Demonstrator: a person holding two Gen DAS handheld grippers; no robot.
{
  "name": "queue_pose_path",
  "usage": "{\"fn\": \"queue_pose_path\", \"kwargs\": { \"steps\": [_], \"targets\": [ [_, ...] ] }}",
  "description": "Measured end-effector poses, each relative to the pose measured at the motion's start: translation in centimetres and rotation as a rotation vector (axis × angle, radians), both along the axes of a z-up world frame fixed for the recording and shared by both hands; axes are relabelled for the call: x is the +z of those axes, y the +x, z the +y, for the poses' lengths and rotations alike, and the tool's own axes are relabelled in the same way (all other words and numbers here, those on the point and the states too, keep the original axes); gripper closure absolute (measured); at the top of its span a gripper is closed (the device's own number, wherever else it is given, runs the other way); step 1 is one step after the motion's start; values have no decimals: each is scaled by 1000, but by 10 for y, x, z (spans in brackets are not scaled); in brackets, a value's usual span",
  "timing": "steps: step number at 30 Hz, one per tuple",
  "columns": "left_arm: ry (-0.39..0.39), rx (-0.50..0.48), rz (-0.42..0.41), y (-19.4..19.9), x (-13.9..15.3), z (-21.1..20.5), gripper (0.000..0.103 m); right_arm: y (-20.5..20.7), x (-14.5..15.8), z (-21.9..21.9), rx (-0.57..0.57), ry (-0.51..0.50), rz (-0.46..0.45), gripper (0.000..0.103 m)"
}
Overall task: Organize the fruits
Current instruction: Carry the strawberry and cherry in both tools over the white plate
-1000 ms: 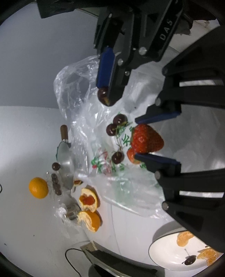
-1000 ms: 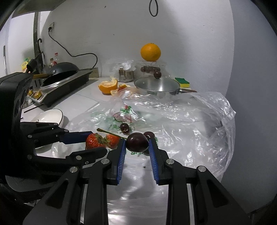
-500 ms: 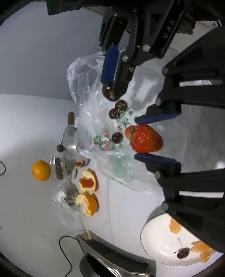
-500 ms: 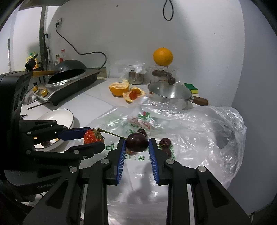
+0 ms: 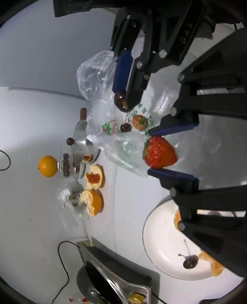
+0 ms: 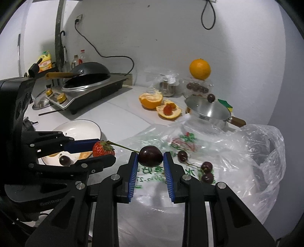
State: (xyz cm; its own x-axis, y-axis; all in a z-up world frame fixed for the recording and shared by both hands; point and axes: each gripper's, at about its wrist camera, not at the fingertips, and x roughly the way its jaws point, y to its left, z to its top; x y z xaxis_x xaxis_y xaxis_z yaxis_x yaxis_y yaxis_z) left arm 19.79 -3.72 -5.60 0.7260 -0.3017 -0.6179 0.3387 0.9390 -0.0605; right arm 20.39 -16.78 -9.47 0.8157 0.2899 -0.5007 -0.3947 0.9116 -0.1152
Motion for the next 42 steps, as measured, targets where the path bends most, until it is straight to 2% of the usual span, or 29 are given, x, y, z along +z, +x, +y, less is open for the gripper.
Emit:
{"fn": "queue_pose_path", "kwargs": {
  "steps": [8, 18, 42],
  "targets": [
    [-31, 11, -20, -11, 8, 26, 68, -5, 3, 23, 13, -17, -8, 74],
    [-44, 72, -62, -30, 24, 64, 68, -10, 7, 56, 51, -30, -18, 74],
    [-48, 245, -29, -30, 0, 154, 68, 3, -10, 133, 160, -84, 28, 74]
  ]
}}
